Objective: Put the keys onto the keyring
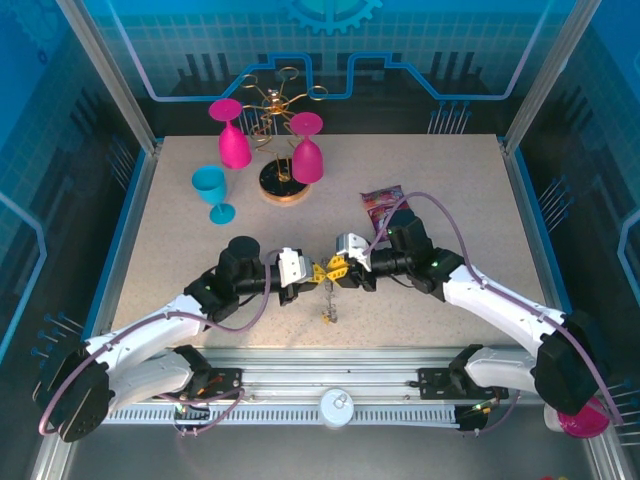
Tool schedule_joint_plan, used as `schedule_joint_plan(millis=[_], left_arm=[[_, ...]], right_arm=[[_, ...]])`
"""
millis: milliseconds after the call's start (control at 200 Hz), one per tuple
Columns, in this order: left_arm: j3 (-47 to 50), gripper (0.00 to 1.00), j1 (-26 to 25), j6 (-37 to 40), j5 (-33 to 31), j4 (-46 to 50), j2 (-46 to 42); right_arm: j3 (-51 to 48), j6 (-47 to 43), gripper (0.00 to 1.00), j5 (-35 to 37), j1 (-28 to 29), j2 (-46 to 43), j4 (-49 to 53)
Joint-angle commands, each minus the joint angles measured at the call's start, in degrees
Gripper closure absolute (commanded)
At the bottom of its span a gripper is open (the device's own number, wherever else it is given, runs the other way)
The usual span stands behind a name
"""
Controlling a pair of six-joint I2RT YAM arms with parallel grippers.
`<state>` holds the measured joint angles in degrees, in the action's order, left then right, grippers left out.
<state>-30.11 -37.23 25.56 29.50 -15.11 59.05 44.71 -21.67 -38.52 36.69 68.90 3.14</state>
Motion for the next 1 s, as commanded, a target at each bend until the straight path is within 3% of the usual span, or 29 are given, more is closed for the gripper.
schedule_joint_plan(millis=[0, 60, 195, 315, 515, 660, 745, 841, 926, 996], left_arm=[[-1.4, 1.0, -0.2, 0.7, 3.3, -3.5, 0.0], [-1.3, 1.0, -0.2, 0.5, 3.5, -4.0, 0.0], [-1.3, 1.0, -0.2, 0.3, 2.4, -3.4, 0.1], [-2.8, 0.84, -0.2, 1.2, -1.4, 2.5, 0.2], [-6.7, 0.82, -0.1, 4.0, -4.3, 12.3, 2.3], [-8.8, 0.89, -0.1, 5.4, -4.7, 15.7, 4.1], [-9.9, 1.0, -0.2, 6.1, -5.1, 17.4, 4.9], [-9.5, 1.0, -0.2, 6.3, -4.7, 16.6, 4.7], [-7.7, 1.0, -0.2, 5.7, -3.4, 13.4, 3.6], [-5.8, 1.0, -0.2, 4.9, -1.9, 9.9, 2.4]], right_arm=[[2.0, -1.4, 0.89, -0.5, 0.7, 1.4, 0.5], [2.4, -2.0, 1.0, -0.5, 0.7, 1.9, 1.5], [3.4, -2.9, 1.0, 0.8, 0.8, 1.5, 2.9], [5.4, -5.6, 1.0, 2.5, 1.4, 1.4, 8.2], [11.8, -10.1, 1.0, 6.2, 3.6, 4.5, 17.9], [15.1, -12.8, 1.0, 9.4, 5.4, 6.8, 22.3], [17.1, -14.1, 1.0, 10.9, 6.4, 8.2, 24.9], [15.9, -11.1, 1.0, 9.0, 5.2, 7.4, 21.6], [11.2, -5.8, 0.67, 6.6, 2.2, 4.4, 13.9], [7.2, -2.7, 0.62, 2.9, 0.0, 2.3, 8.1]])
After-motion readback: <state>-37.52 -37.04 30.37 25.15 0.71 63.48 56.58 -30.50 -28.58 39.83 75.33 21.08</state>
